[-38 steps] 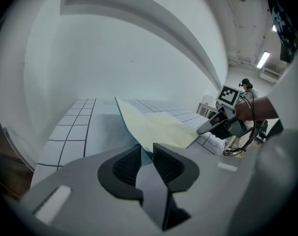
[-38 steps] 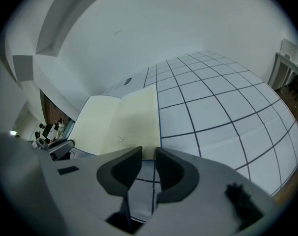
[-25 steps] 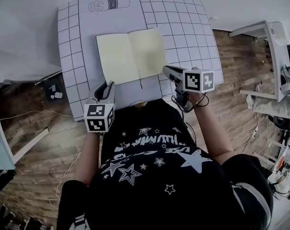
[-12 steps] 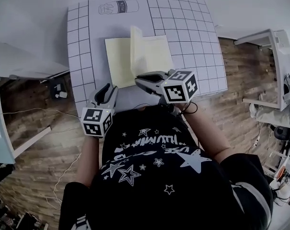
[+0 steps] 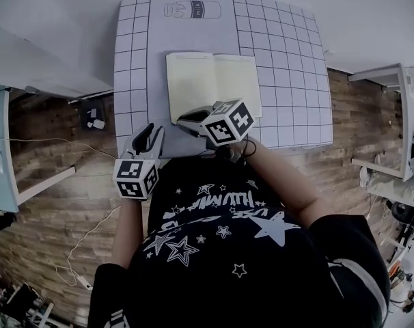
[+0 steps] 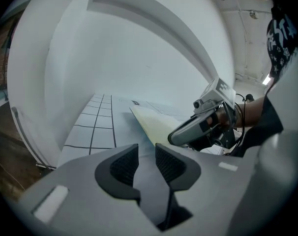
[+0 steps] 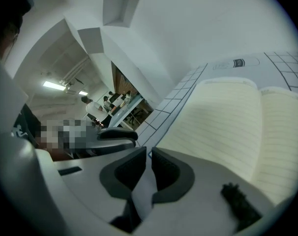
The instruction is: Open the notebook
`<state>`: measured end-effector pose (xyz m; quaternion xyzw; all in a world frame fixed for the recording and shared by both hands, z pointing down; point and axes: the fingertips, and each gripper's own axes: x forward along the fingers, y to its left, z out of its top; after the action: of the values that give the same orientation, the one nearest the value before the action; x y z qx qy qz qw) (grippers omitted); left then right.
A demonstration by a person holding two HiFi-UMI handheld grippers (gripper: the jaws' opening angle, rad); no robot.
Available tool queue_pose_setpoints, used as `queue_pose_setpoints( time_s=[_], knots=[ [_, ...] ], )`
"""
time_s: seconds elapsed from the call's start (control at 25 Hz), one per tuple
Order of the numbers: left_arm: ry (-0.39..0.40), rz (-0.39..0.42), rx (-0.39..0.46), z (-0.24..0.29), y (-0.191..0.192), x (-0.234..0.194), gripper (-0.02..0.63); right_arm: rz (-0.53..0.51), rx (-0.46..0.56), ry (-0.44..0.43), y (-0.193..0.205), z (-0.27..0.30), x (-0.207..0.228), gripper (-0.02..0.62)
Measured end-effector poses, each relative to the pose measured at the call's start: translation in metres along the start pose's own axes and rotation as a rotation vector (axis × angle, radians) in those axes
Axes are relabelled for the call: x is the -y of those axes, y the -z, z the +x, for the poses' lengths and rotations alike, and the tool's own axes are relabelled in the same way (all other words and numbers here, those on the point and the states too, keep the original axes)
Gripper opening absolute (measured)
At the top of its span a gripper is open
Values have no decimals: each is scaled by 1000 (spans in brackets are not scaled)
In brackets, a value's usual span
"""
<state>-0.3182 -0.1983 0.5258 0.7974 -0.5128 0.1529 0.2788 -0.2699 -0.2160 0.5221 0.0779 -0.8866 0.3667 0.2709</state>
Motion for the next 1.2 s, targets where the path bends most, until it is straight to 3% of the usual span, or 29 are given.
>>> queue_pose_setpoints(
  time_s=[0.32,0.8,1.2],
  knots=[
    [-35,22,27,6,-12,14,118,18,19,-36,11,-19,-1,40],
    [-60,96,89,30,-46,108,72,-10,260,121,5,-165,33,40],
    [-123,150,125,38,-54,196,23,-45,363,197,54,-279,48,38]
  ],
)
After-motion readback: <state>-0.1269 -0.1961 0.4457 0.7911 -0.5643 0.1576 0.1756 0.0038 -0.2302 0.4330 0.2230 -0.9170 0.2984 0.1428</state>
